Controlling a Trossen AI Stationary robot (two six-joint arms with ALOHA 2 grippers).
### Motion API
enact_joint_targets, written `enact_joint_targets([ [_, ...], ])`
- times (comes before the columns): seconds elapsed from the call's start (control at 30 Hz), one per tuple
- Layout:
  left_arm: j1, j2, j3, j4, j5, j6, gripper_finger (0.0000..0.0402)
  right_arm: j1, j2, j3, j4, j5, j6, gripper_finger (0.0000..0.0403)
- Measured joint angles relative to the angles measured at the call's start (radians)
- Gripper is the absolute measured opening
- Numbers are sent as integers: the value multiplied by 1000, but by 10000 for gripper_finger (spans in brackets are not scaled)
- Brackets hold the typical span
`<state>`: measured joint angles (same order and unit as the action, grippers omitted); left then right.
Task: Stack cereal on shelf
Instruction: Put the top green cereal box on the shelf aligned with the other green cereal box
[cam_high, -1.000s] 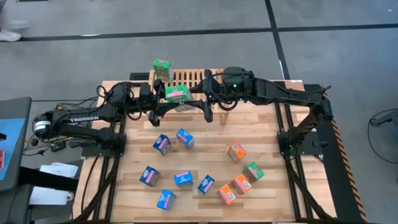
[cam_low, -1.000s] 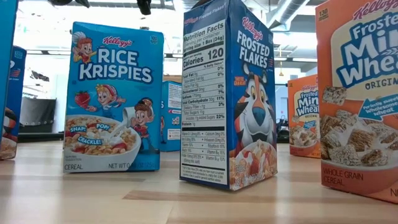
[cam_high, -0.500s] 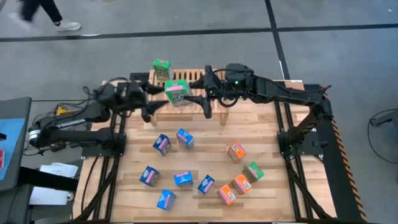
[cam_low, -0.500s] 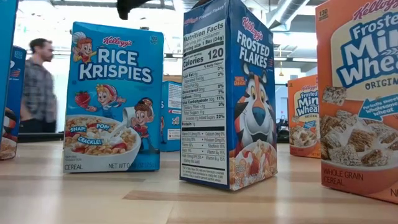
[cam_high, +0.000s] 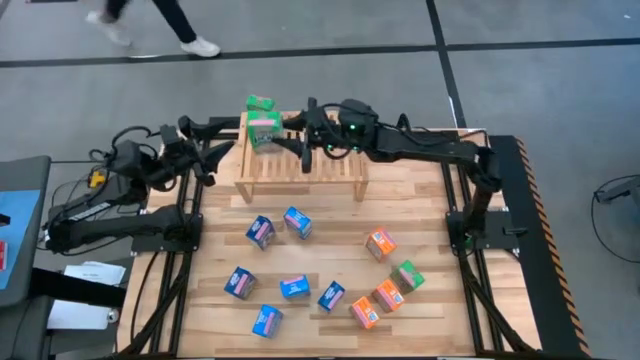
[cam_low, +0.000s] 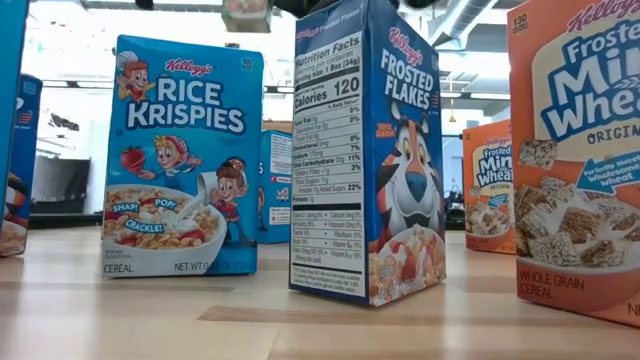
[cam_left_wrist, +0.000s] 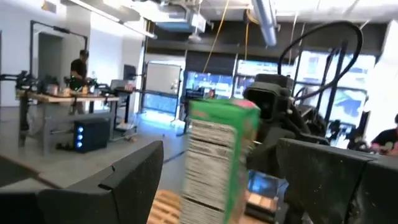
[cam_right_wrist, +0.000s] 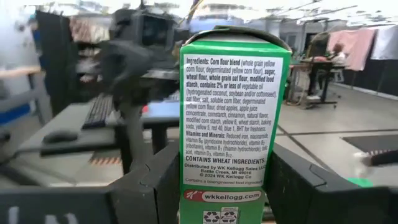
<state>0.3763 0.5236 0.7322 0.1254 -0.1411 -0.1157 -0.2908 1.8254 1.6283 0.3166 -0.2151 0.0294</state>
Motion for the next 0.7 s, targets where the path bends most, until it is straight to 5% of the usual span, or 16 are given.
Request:
enact_joint_targets([
  [0.7,90,-1,0,-32,-11,-1,302,-124,215,5,223,-99,76,210],
])
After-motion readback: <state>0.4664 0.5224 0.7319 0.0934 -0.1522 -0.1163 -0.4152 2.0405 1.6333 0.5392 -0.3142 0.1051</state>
